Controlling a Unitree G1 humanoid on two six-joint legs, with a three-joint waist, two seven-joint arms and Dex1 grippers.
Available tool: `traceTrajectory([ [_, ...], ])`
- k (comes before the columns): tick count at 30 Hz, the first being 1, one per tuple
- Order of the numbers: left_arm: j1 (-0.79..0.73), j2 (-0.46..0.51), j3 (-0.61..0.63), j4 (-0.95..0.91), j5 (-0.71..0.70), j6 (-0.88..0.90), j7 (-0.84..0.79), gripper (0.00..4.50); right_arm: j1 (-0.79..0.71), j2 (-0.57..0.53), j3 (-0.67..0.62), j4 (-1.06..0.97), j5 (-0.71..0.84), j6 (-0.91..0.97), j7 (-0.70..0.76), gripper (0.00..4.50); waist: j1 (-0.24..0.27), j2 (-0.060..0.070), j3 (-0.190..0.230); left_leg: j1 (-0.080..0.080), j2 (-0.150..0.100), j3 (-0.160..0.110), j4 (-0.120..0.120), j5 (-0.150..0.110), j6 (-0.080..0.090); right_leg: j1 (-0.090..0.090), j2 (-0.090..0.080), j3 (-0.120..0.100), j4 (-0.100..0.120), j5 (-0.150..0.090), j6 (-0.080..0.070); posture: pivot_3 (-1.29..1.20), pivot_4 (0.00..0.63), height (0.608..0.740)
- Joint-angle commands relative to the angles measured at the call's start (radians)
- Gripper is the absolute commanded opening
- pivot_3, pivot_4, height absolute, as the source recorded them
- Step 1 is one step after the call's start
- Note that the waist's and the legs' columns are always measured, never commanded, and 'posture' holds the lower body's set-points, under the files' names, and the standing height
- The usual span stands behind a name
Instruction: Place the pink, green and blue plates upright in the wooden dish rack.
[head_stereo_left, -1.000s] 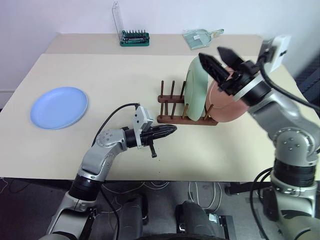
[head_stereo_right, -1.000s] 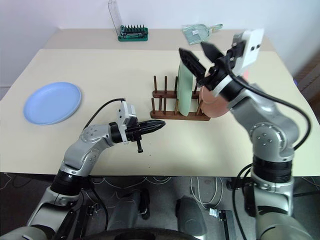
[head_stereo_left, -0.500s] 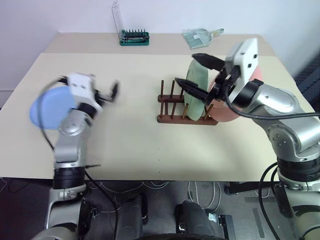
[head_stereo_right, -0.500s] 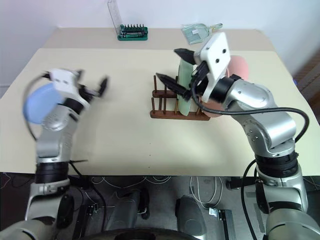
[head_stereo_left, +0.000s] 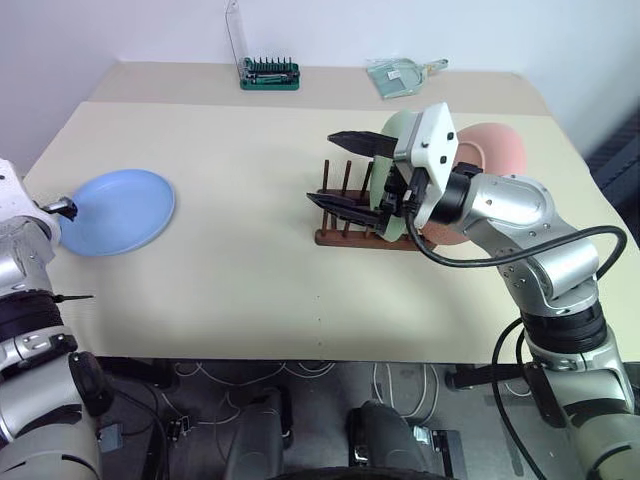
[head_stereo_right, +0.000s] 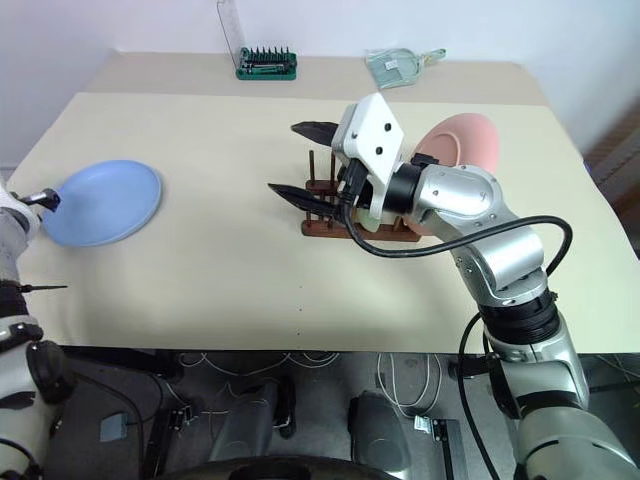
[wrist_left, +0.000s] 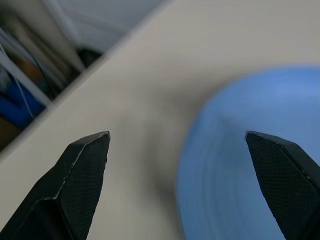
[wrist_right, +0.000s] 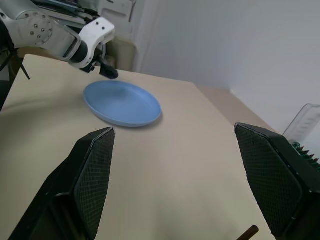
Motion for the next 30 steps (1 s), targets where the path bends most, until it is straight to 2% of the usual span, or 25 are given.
traceTrajectory([
  [1,-0.028,0.038,0.001,0.112,-0.012,0.001,-0.035,4.44,0.018,0.007,-0.031,-0.031,-0.012,-0.01,-0.008,3.91,-0.001,0.0,0.0,0.0,0.0,0.0,0.0,0.0,0.0,0.0,0.0,0.0,0.0,0.0,0.0,0.0,0.15,0.732],
  [6,-0.057,0.045,-0.011,0.237,-0.026,-0.033,-0.079,4.44,0.049,0.01,-0.043,-0.057,-0.019,0.0,-0.024,3.91,-0.001,-0.001,0.0,0.0,0.0,0.001,0.0,0.0,-0.001,-0.002,0.0,0.0,0.003,0.0,0.0,0.0,0.15,0.732],
  [8,-0.065,0.042,-0.001,0.257,-0.037,-0.044,-0.075,3.93,0.059,0.009,-0.046,-0.064,-0.022,0.002,-0.029,3.91,-0.001,-0.001,0.0,0.0,0.0,0.001,0.001,0.001,-0.001,-0.002,-0.001,0.001,0.005,0.0,0.0,0.0,0.15,0.732],
  [9,-0.067,0.037,0.005,0.254,-0.044,-0.05,-0.068,3.6,0.063,0.008,-0.047,-0.067,-0.023,0.003,-0.032,3.91,-0.001,-0.001,-0.001,0.0,0.0,0.001,0.001,0.001,-0.001,-0.002,-0.001,0.001,0.005,0.0,0.0,0.0,0.15,0.732],
  [16,-0.061,-0.027,0.039,0.119,-0.107,-0.023,-0.015,0.05,0.078,0.006,-0.044,-0.065,-0.035,0.007,-0.04,3.91,-0.002,-0.001,-0.001,0.0,0.0,0.002,0.001,0.001,-0.002,-0.006,-0.003,0.002,0.01,0.0,0.0,0.0,0.15,0.732],
  [20,-0.04,-0.092,0.056,-0.021,-0.144,-0.014,0.01,0.05,0.07,0.002,-0.029,-0.044,-0.076,0.011,-0.05,3.91,0.002,-0.002,-0.001,0.0,-0.001,0.002,0.002,0.001,-0.002,-0.005,-0.004,0.001,0.01,0.0,0.0,0.0,0.15,0.732],
  [24,-0.039,-0.242,0.043,-0.342,-0.197,-0.127,0.031,0.05,0.021,0.009,0.042,0.003,-0.217,-0.039,-0.075,3.91,0.002,-0.006,0.0,-0.001,-0.001,0.002,0.002,0.001,-0.002,-0.005,-0.005,0.001,0.01,0.0,0.0,0.0,0.15,0.732],
  [26,-0.04,-0.286,0.038,-0.43,-0.221,-0.149,0.022,0.05,0.005,0.024,0.061,0.008,-0.247,-0.053,-0.074,3.91,0.0,-0.007,0.001,-0.001,-0.001,0.002,0.002,0.001,-0.002,-0.006,-0.004,0.001,0.01,0.0,0.0,0.0,0.15,0.732],
  [30,-0.094,-0.344,-0.054,-0.6,-0.23,-0.129,0.049,0.05,-0.044,0.027,0.147,0.035,-0.387,-0.138,-0.07,3.91,-0.006,-0.008,0.001,-0.001,0.0,0.003,0.001,0.002,-0.002,-0.007,-0.004,0.001,0.01,0.0,0.0,0.0,0.15,0.732],
])
